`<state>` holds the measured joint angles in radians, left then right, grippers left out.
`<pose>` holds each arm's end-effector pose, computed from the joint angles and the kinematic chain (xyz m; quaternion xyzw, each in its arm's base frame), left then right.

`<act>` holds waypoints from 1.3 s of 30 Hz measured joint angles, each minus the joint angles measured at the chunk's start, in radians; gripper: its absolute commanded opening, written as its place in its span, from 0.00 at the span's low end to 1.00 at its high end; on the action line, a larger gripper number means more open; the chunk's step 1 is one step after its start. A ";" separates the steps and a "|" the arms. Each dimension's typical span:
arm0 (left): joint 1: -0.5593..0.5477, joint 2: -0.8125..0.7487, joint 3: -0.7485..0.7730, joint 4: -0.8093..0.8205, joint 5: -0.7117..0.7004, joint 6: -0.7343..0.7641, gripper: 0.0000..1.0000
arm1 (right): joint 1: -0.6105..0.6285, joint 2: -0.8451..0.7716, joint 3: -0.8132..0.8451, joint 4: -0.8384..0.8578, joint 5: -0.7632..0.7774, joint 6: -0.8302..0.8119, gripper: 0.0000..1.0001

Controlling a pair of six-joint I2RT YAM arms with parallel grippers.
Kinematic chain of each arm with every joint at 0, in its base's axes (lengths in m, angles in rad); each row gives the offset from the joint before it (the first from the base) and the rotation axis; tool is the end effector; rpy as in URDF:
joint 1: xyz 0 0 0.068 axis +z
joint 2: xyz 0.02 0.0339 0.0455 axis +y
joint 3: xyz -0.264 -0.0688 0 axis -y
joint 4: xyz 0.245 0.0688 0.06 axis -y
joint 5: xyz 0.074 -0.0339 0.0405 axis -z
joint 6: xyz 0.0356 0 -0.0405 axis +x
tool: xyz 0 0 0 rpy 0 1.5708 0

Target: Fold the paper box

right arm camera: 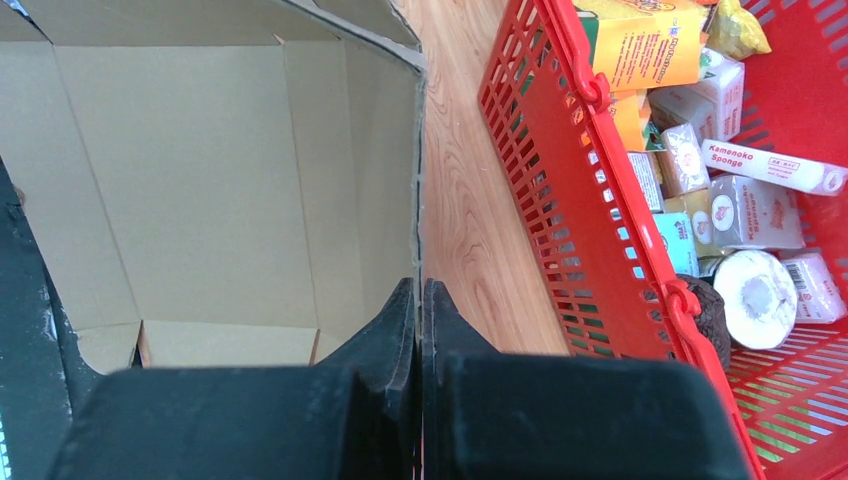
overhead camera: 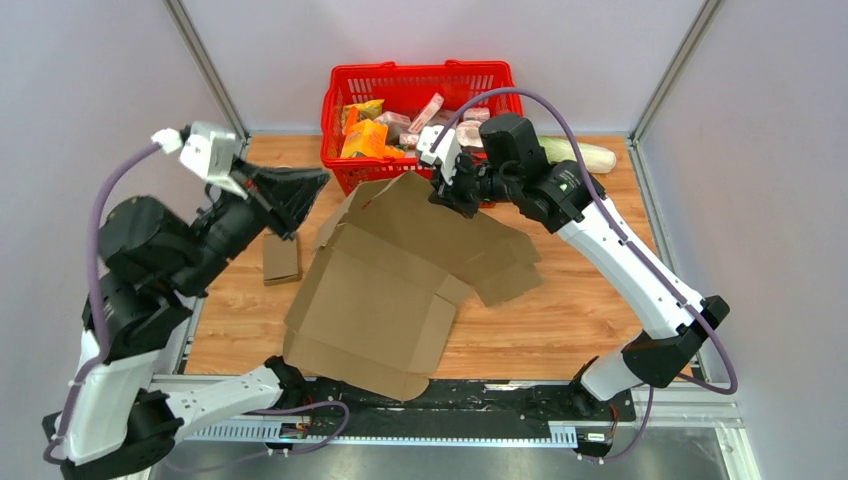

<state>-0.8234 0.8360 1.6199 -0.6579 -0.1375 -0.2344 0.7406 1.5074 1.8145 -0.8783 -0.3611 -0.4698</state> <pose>0.0597 -0.0572 0.5386 0.1421 0.6462 -0.3384 0.6691 0.2195 0.2177 0.4502 -0.5620 0.6611 0.2198 0.4459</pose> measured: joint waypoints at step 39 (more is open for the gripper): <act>0.052 0.014 -0.326 0.026 -0.073 -0.169 0.46 | -0.249 -0.106 -0.140 0.092 -0.328 0.257 0.00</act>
<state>-0.7715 0.8505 1.2938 -0.6323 -0.2104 -0.4030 0.4915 1.4014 1.6749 -0.7868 -0.6895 -0.2127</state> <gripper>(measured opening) 0.446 0.010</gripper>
